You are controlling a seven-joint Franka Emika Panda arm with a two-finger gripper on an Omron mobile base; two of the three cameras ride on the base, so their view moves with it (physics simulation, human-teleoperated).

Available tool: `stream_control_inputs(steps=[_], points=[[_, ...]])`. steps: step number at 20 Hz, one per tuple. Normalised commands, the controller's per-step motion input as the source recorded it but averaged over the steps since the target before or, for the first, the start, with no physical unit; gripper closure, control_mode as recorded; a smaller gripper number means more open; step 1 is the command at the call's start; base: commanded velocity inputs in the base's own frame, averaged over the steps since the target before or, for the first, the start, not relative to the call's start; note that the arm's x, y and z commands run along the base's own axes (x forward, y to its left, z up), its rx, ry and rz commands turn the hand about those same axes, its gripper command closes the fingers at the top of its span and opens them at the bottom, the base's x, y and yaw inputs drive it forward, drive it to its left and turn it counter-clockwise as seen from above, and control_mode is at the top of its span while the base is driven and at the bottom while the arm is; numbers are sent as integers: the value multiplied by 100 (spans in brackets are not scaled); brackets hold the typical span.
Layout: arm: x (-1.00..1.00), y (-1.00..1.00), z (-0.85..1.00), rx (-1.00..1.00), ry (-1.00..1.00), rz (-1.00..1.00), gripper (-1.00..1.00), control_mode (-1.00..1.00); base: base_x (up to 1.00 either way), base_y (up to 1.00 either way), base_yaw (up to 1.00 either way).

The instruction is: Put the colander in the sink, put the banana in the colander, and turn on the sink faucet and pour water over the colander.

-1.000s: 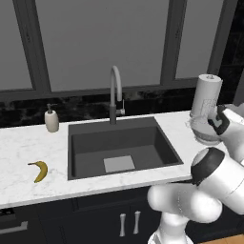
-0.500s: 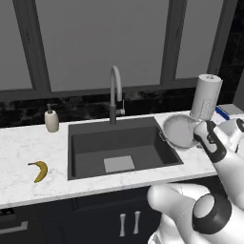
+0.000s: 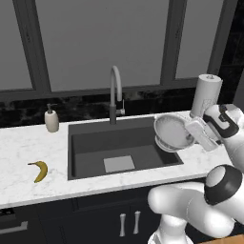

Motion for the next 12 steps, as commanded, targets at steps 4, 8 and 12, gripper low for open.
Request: stream_control_inputs(steps=[4,8,12], points=[[30,84,16,-3,8,7,100,-100,0,0,0],[38,96,-1,-10,6,4,100,-100,0,0,0],[26,84,-13,-15,8,9,100,-100,0,0,0]])
